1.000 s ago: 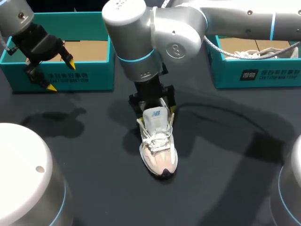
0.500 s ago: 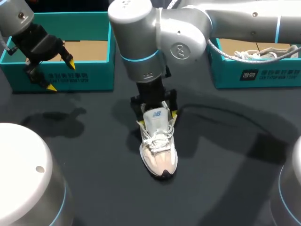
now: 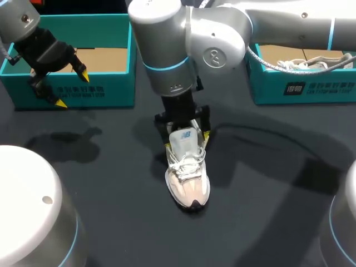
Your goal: Take the shoe out of the shoebox, open the shoe tongue, remove and reinsert the insole, then place the shoe into the shoebox
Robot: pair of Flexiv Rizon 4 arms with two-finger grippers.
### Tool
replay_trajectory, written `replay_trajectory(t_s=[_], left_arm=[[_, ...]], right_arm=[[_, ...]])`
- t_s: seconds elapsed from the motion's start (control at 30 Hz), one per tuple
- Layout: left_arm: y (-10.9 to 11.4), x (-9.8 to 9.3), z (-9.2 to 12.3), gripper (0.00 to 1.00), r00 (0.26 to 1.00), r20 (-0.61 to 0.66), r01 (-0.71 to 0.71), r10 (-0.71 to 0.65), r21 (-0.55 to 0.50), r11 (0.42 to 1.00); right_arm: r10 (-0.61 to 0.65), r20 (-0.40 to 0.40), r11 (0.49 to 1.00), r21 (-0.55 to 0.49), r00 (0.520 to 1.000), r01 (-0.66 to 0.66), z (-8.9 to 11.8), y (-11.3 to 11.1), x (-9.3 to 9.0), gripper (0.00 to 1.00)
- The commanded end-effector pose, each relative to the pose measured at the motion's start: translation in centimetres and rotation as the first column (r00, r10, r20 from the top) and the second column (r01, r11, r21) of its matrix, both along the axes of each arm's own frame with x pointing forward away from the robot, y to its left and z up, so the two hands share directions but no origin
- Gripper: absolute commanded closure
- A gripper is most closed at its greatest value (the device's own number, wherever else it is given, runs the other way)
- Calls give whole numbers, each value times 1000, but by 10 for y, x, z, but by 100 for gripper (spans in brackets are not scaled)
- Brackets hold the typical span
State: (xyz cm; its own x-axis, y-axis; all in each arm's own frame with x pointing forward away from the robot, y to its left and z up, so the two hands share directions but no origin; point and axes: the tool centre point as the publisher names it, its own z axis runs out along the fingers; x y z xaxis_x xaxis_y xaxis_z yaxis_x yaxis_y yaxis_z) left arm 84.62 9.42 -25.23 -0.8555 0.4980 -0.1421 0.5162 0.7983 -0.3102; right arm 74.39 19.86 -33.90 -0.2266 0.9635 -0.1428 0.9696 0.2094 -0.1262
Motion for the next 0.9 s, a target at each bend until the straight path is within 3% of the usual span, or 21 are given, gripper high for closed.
replay_trajectory(t_s=[0.03,0.43,0.9], left_arm=[[0,-1,0,0,1000,1,0,0,2,1000],[0,-1,0,0,1000,1,0,0,2,1000],[0,-1,0,0,1000,1,0,0,2,1000]], right_arm=[[0,-26,1000,-3,1000,0,-12,6,8,0],[-19,-21,999,-43,1000,18,-16,11,21,0],[-28,22,999,-30,999,29,3,4,9,0]])
